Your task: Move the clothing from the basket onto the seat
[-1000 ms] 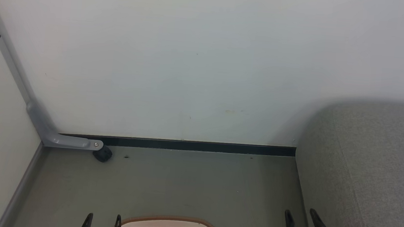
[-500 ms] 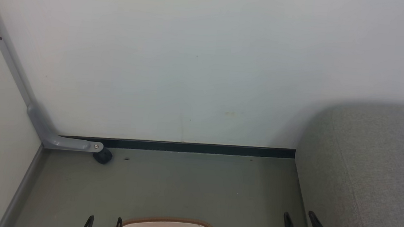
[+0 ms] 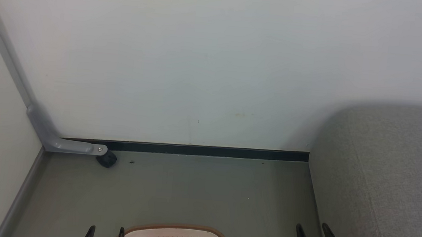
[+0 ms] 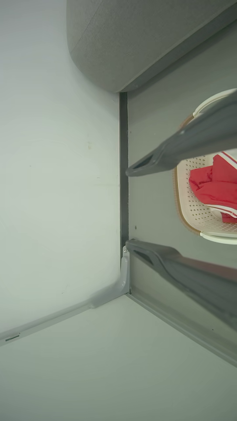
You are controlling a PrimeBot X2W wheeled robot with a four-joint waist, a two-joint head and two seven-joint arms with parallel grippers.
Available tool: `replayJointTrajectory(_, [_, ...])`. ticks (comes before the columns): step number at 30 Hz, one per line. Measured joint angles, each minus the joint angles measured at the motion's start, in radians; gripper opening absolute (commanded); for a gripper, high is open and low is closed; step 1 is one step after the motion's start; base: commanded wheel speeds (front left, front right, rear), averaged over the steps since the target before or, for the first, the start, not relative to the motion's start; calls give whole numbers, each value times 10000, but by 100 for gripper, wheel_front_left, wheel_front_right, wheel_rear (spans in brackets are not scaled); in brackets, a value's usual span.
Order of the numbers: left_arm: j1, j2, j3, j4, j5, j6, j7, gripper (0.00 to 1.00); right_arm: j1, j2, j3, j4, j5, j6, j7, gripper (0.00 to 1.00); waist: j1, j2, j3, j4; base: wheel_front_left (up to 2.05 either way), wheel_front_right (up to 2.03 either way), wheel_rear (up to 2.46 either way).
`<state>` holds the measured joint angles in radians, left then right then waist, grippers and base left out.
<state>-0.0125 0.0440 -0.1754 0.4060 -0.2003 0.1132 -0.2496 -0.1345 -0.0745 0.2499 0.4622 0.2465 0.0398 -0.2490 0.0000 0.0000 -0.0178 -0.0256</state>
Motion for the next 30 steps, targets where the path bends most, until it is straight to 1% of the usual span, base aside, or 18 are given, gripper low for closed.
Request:
replayJointTrajectory(2, [2, 4, 40, 2, -2, -4, 0, 100, 1, 15, 6, 67, 0, 0, 0, 100, 0, 0, 64, -29, 0, 0, 0])
replayJointTrajectory(7, [15, 61, 44, -27, 0, -178, 0, 100, 16, 48, -40, 117, 0, -61, 0, 100, 0, 0, 311, -150, 0, 0, 0])
replayJointTrajectory(10, [5, 92, -50, -94, 12, -267, 0, 100, 83, 31, -226, 107, 0, -234, 0, 100, 0, 0, 568, -230, 0, 0, 0])
replayJointTrajectory(19, [-342, 399, -232, -67, 209, -560, 0, 100, 250, -92, -512, 0, -2, -497, 0, 100, 1, 0, 1664, -549, 0, 0, 0])
replayJointTrajectory(25, [-842, 794, -416, 445, 468, -805, 0, 100, 218, -86, -558, -259, -8, -502, 0, 100, 1, 1, 2483, -883, 0, 0, 0])
replayJointTrajectory(30, [-1875, 1151, -708, 1310, 899, -1139, 17, 100, 12, -59, -385, -872, -171, -495, 0, 100, 2, 1, 3639, -1363, 0, 0, 0])
